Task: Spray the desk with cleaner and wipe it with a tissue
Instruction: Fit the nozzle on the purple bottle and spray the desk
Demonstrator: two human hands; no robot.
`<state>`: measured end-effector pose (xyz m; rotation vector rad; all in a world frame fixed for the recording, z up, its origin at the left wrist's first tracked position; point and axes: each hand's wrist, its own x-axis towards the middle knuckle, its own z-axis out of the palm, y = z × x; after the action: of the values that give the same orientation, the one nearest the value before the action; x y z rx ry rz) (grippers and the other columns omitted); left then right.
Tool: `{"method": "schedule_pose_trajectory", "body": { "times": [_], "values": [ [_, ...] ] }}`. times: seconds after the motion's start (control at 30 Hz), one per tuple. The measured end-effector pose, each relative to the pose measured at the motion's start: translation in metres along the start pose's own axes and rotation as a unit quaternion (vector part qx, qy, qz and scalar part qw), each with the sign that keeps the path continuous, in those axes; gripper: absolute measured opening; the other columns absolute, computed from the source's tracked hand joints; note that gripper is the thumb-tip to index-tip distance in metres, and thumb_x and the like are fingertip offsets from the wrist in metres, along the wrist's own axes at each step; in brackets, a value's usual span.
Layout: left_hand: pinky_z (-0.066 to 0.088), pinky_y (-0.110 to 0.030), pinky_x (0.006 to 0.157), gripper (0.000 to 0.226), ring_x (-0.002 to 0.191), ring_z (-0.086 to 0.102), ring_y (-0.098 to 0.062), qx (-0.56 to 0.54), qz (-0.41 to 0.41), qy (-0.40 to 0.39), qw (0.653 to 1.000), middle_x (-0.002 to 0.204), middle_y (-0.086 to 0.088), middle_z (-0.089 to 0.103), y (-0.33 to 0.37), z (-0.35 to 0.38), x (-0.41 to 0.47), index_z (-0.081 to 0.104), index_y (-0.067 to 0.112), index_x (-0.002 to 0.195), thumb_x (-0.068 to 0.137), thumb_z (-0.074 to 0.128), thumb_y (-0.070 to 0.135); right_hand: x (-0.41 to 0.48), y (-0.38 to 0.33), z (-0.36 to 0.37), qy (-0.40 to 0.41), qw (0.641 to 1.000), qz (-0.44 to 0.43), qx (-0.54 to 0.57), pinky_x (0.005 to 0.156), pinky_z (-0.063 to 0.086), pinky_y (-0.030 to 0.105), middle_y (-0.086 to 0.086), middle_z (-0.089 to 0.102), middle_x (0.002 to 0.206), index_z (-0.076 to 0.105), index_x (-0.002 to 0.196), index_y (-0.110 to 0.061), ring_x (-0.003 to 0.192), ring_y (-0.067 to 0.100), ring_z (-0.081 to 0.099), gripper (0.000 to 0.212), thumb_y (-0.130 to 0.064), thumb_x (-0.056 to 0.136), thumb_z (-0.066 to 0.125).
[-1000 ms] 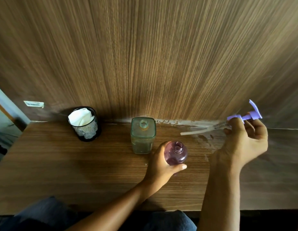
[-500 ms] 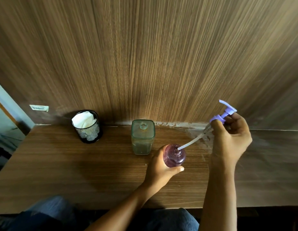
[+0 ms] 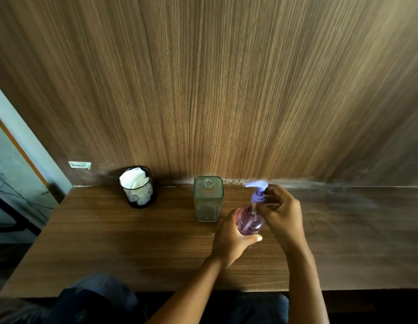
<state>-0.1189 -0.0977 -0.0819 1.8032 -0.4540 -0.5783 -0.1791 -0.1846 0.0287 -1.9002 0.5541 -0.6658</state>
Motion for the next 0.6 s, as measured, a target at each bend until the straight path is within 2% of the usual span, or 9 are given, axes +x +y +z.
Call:
{"method": "schedule_pose_trajectory", "body": {
  "times": [0.1, 0.23, 0.37, 0.47, 0.6],
  "values": [
    [0.058, -0.048, 0.077, 0.066, 0.091, 0.07, -0.012, 0.0, 0.007, 0.002, 1.0, 0.1, 0.007, 0.072, 0.001, -0.002, 0.002, 0.053, 0.039, 0.109, 0.05, 0.082, 0.038, -0.002, 0.006, 0.003, -0.02, 0.999, 0.007, -0.032, 0.069, 0.055, 0.033, 0.001, 0.069, 0.079, 0.067, 0.092, -0.011, 0.075, 0.017, 0.067, 0.031, 0.009, 0.068, 0.067],
    [0.059, -0.046, 0.076, 0.062, 0.086, 0.07, -0.01, 0.017, 0.02, 0.003, 1.0, 0.096, 0.007, 0.072, 0.004, -0.004, 0.0, 0.055, 0.035, 0.107, 0.051, 0.082, 0.034, -0.005, 0.01, 0.005, -0.022, 0.998, 0.003, -0.065, 0.067, 0.052, 0.024, 0.002, 0.069, 0.081, 0.068, 0.095, -0.008, 0.077, 0.013, 0.066, 0.028, 0.005, 0.07, 0.068],
    [0.058, -0.037, 0.079, 0.051, 0.081, 0.069, -0.004, 0.037, 0.035, -0.008, 0.999, 0.091, 0.008, 0.073, 0.015, -0.007, -0.004, 0.057, 0.031, 0.104, 0.057, 0.077, 0.027, -0.008, 0.015, 0.009, -0.002, 0.996, 0.012, -0.094, 0.051, 0.038, 0.008, -0.007, 0.062, 0.064, 0.064, 0.077, -0.01, 0.057, -0.002, 0.056, 0.017, 0.004, 0.068, 0.068],
    [0.058, -0.042, 0.078, 0.055, 0.085, 0.069, -0.006, 0.039, 0.03, -0.006, 0.999, 0.093, 0.01, 0.072, 0.016, -0.007, -0.004, 0.056, 0.035, 0.106, 0.054, 0.075, 0.033, -0.012, 0.018, 0.011, 0.018, 0.995, 0.037, -0.091, 0.05, 0.038, 0.007, -0.005, 0.062, 0.064, 0.063, 0.078, -0.005, 0.059, 0.003, 0.056, 0.013, 0.004, 0.069, 0.064],
    [0.059, -0.047, 0.07, 0.05, 0.078, 0.069, -0.01, 0.046, 0.024, 0.008, 0.999, 0.086, 0.008, 0.071, 0.018, -0.007, -0.005, 0.056, 0.032, 0.104, 0.057, 0.072, 0.031, -0.015, 0.019, 0.017, 0.042, 0.995, 0.035, -0.08, 0.053, 0.037, 0.004, -0.004, 0.063, 0.07, 0.063, 0.081, -0.009, 0.064, 0.008, 0.058, 0.015, 0.002, 0.071, 0.065]
  ]
}}
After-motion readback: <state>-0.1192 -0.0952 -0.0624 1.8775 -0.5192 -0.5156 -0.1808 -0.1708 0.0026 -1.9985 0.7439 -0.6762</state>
